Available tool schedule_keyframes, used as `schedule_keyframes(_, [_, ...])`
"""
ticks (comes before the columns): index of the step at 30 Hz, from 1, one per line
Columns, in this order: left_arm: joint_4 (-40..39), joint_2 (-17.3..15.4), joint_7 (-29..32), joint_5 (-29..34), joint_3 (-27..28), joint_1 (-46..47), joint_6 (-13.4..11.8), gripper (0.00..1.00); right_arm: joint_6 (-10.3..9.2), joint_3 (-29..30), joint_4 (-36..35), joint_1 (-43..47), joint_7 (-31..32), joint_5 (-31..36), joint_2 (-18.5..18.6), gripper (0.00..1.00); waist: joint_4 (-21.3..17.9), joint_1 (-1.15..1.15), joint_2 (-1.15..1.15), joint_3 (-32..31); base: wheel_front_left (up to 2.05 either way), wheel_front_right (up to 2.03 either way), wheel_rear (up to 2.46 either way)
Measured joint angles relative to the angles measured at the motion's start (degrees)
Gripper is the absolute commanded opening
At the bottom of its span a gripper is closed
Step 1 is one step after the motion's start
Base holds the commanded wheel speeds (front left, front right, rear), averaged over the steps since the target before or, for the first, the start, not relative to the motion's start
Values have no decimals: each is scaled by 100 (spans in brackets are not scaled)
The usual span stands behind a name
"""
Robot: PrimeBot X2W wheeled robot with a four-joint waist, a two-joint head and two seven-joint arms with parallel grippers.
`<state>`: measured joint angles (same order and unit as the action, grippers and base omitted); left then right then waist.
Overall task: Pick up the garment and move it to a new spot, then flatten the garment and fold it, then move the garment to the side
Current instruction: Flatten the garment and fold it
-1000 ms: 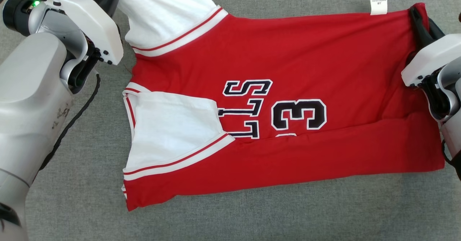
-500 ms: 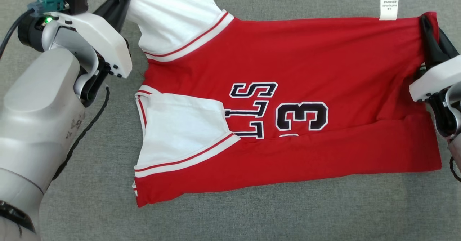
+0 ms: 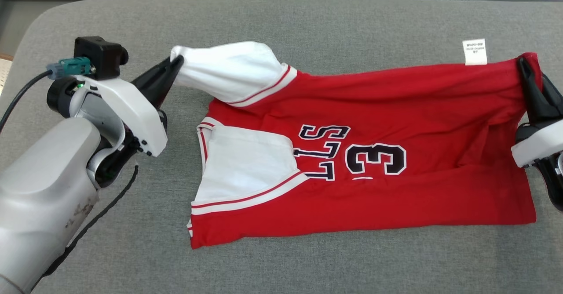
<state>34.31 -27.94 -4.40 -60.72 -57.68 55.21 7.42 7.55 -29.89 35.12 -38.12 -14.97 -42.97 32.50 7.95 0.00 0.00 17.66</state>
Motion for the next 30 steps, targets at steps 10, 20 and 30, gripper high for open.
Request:
schedule_keyframes(10, [-1381,-712,600,-444,-241,-764,-2,0,0,-342,-720,864,1,399,745,0,187,0,0,-337,0,0,0])
schedule_keyframes(20, [-2503,-1326,1621,-1261,-505,-1366,-2,0,0,-1210,-871,1178,0,-93,1261,0,194,0,0,-527,0,0,0])
schedule_keyframes(30, [-3048,-1658,2185,-1626,-750,-1643,-2,0,0,-2418,-1217,1166,197,-939,1887,0,46,0,0,-625,0,0,0])
